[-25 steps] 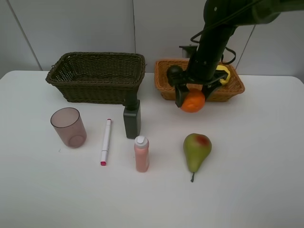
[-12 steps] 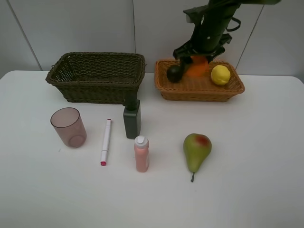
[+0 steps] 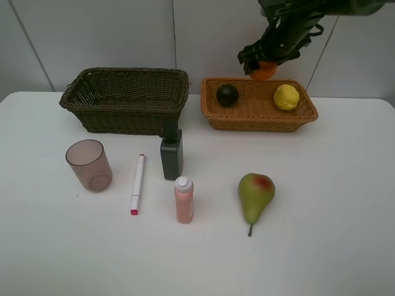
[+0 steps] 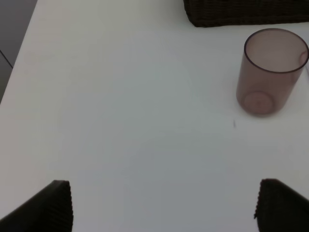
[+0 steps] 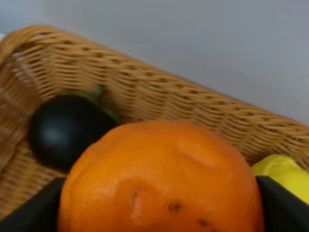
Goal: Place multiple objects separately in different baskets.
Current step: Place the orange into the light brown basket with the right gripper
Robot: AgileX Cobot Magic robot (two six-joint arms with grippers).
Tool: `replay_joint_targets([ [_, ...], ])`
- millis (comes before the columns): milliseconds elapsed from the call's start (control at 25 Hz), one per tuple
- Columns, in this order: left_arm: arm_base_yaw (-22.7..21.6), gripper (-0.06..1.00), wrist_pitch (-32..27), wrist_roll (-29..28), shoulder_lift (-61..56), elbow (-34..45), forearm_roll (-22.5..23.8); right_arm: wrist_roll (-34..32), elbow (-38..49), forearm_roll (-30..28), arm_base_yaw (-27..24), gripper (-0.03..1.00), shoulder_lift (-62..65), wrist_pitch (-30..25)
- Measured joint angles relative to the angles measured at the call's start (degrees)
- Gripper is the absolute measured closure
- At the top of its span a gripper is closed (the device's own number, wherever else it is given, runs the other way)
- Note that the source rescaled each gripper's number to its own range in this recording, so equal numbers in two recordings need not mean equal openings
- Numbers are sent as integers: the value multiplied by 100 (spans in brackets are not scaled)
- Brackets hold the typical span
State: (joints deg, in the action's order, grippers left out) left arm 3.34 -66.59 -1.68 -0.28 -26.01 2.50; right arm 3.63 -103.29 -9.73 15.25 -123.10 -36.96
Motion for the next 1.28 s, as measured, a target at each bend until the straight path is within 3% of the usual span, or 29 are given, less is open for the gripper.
replay_joint_targets([
  [680, 0, -6, 0, 0, 0, 0, 0, 0, 0, 4, -158, 56, -482, 351],
  [1120, 0, -6, 0, 0, 0, 0, 0, 0, 0, 4, -158, 56, -482, 253],
  [1280, 0, -6, 0, 0, 0, 0, 0, 0, 0, 4, -158, 31, -482, 180],
])
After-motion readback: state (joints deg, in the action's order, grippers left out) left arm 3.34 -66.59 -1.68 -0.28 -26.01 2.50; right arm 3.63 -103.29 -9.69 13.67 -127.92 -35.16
